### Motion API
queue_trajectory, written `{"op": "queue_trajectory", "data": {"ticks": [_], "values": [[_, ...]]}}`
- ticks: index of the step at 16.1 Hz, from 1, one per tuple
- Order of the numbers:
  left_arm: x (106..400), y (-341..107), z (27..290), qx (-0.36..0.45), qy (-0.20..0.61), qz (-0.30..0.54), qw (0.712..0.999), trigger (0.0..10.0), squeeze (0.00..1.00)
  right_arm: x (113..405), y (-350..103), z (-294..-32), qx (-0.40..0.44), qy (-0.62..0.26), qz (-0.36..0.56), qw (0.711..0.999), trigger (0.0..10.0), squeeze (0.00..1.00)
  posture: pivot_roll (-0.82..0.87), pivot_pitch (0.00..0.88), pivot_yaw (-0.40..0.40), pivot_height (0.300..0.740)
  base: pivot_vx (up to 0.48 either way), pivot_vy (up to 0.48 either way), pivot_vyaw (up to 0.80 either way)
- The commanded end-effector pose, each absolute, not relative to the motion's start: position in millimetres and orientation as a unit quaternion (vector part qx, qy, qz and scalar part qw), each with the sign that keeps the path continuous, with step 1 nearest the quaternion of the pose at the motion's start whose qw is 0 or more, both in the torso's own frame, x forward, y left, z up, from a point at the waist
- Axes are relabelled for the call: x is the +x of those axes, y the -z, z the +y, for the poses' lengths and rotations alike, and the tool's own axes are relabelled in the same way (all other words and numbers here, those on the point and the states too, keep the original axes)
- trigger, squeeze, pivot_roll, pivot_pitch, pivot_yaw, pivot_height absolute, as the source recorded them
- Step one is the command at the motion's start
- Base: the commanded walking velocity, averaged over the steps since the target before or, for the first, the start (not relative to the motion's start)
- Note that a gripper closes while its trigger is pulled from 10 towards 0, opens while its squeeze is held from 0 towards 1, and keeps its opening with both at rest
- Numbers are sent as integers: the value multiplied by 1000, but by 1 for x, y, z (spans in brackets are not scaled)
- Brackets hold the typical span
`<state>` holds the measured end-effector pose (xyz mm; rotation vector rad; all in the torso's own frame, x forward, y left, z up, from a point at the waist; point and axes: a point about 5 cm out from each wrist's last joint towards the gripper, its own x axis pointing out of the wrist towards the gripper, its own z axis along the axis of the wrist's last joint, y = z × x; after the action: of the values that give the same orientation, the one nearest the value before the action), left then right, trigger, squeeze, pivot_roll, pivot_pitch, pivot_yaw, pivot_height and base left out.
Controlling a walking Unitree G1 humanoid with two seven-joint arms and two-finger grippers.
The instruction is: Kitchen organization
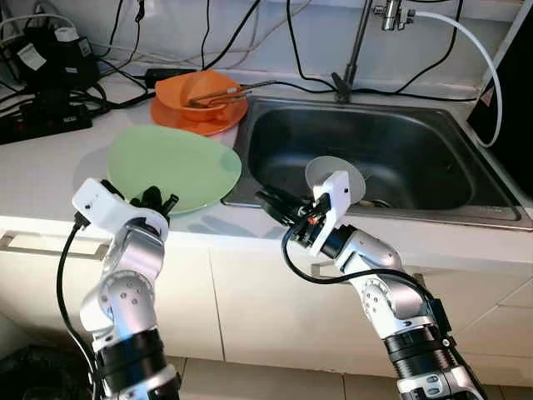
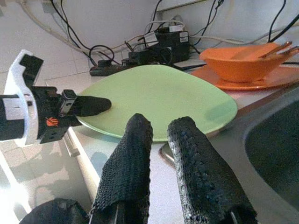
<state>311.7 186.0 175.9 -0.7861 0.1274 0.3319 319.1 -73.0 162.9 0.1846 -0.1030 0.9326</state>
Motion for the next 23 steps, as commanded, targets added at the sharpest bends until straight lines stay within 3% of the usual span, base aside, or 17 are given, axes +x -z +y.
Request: {"op": "queue_trajectory", "data": {"ticks": [1, 2, 8, 17, 19, 21, 22, 23], "values": [[306, -154, 176, -350, -175, 127, 912, 745, 0, 322, -169, -73, 78, -450, -59, 888, 10000, 0, 153, 54, -11, 740, 0, 0, 0], [305, -155, 172, -331, -165, 124, 921, 10000, 0, 322, -169, -72, 78, -451, -59, 887, 10000, 0, 154, 53, -12, 740, 0, 0, 0], [310, -196, 160, -263, -98, 4, 960, 10000, 0, 325, -167, -76, 79, -435, -58, 895, 10000, 0, 145, 48, -10, 740, 0, 0, 0], [310, -235, 137, -244, 9, -103, 964, 10000, 0, 333, -169, -83, 83, -395, -65, 913, 10000, 0, 139, 30, 0, 740, 0, 0, 0], [311, -243, 133, -242, 30, -131, 961, 0, 0, 337, -170, -87, 85, -378, -68, 920, 10000, 0, 133, 8, 3, 740, 0, 0, 0], [311, -249, 131, -247, 39, -148, 957, 0, 0, 339, -171, -89, 88, -368, -71, 923, 10000, 0, 133, 8, 3, 740, 0, 0, 0], [311, -255, 131, -245, 48, -167, 954, 10000, 0, 341, -173, -92, 92, -354, -75, 928, 10000, 0, 128, 0, 5, 740, 0, 0, 0], [311, -257, 130, -245, 51, -173, 953, 10000, 0, 342, -173, -93, 93, -348, -76, 930, 10000, 0, 126, 0, 6, 740, 0, 0, 0]]}}
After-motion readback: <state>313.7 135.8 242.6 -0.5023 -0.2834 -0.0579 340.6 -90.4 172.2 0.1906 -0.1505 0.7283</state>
